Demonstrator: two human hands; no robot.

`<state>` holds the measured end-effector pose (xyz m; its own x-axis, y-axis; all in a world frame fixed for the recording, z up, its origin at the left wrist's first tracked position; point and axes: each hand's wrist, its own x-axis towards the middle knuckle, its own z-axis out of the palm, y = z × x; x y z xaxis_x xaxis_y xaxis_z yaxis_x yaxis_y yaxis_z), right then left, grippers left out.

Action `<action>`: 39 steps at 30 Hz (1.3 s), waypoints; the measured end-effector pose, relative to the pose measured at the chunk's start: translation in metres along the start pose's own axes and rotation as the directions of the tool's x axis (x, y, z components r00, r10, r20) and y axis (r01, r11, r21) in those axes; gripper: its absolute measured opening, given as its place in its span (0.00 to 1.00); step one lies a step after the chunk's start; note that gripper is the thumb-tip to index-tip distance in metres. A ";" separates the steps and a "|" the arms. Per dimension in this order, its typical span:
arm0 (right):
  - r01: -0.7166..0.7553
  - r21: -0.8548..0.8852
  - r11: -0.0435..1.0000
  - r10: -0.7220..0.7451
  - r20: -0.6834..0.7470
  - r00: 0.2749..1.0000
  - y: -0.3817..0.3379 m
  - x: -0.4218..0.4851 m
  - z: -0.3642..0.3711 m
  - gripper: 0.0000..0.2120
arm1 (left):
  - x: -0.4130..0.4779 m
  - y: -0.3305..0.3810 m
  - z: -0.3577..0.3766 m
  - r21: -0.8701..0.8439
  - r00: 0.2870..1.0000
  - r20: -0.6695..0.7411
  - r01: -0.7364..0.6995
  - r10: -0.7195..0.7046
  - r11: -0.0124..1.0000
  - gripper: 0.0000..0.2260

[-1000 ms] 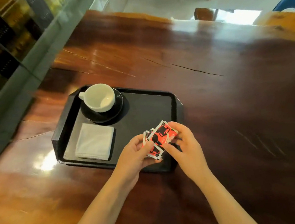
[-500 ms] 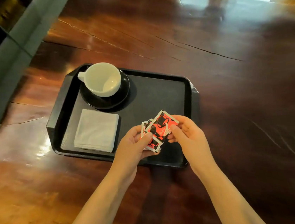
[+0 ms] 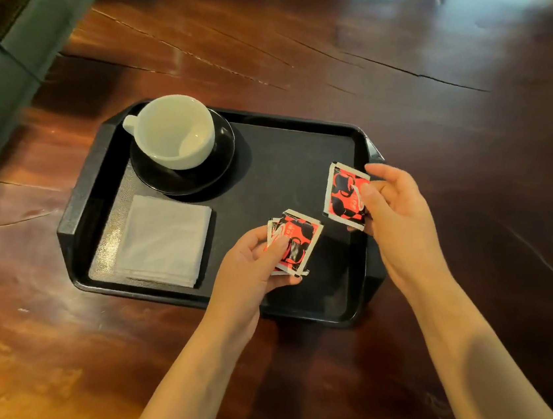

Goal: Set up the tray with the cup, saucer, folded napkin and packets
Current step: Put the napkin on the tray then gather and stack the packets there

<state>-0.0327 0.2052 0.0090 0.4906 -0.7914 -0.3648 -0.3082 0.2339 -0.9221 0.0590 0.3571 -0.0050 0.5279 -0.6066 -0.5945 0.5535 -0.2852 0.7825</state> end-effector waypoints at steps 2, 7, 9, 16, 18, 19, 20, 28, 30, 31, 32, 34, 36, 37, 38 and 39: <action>-0.057 0.012 0.998 0.056 0.033 0.998 0.000 0.002 -0.003 0.12 | 0.001 -0.001 0.001 0.027 1.000 0.008 -0.008 0.008 1.000 0.11; -0.079 0.081 0.994 0.062 0.201 0.978 0.000 0.006 -0.011 0.15 | 0.004 -0.002 0.001 0.065 0.999 0.033 -0.016 0.013 0.998 0.11; 0.070 -0.043 0.997 -0.054 0.294 0.954 -0.002 0.006 -0.012 0.15 | 0.004 0.000 0.001 0.080 0.999 0.032 -0.010 0.008 0.997 0.12; 0.434 -0.423 0.795 -0.178 0.522 0.834 -0.010 0.014 0.016 0.12 | 0.006 0.008 -0.002 0.140 0.997 0.069 0.030 -0.040 0.990 0.14; 0.454 -0.448 0.770 -0.178 0.532 0.828 -0.007 0.016 0.021 0.12 | 0.006 0.013 -0.004 0.155 0.990 0.110 0.072 -0.089 0.985 0.16; 0.461 -0.456 0.761 -0.178 0.537 0.825 -0.005 0.017 0.023 0.12 | 0.006 0.014 -0.005 0.165 0.986 0.132 0.081 -0.103 0.983 0.16; 0.471 -0.462 0.751 -0.180 0.543 0.820 -0.004 0.017 0.024 0.12 | 0.007 0.015 -0.005 0.167 0.982 0.154 0.084 -0.110 0.982 0.16; 0.377 -0.471 0.797 -0.002 0.623 0.782 -0.006 0.020 0.021 0.09 | 0.017 0.019 -0.012 0.203 0.977 0.165 0.099 -0.133 0.974 0.15; 0.308 -0.432 0.848 0.012 0.596 0.803 -0.006 0.020 0.019 0.08 | 0.018 0.020 -0.012 0.213 0.977 0.140 0.130 -0.162 0.968 0.16; 0.270 -0.410 0.871 0.011 0.565 0.825 -0.005 0.020 0.019 0.08 | 0.018 0.020 -0.012 0.199 0.973 0.141 0.151 -0.180 0.968 0.17; 0.235 -0.392 0.889 0.008 0.529 0.849 -0.004 0.020 0.019 0.08 | 0.017 0.021 -0.012 0.180 0.970 0.148 0.166 -0.194 0.970 0.17; 0.194 -0.376 0.906 0.000 0.460 0.888 -0.003 0.020 0.020 0.07 | 0.016 0.022 -0.013 0.165 0.966 0.166 0.172 -0.199 0.971 0.16; 0.178 -0.373 0.911 -0.003 0.425 0.905 -0.002 0.021 0.020 0.07 | 0.015 0.022 -0.015 0.165 0.965 0.177 0.165 -0.193 0.973 0.16; 0.175 -0.374 0.911 -0.003 0.418 0.909 -0.002 0.021 0.021 0.07 | 0.014 0.022 -0.016 0.163 0.964 0.181 0.163 -0.192 0.973 0.16; 0.174 -0.378 0.909 -0.002 0.414 0.910 -0.002 0.022 0.021 0.07 | 0.015 0.021 -0.017 0.160 0.964 0.184 0.165 -0.193 0.973 0.17; 0.173 -0.379 0.909 -0.001 0.414 0.910 -0.001 0.022 0.021 0.07 | 0.015 0.021 -0.018 0.151 0.962 0.189 0.170 -0.198 0.974 0.19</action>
<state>-0.0045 0.1990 -0.0007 0.7843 -0.4867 -0.3848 -0.5043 -0.1388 -0.8523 0.0902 0.3549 -0.0011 0.2765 -0.6674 -0.6915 0.5313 -0.4934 0.6887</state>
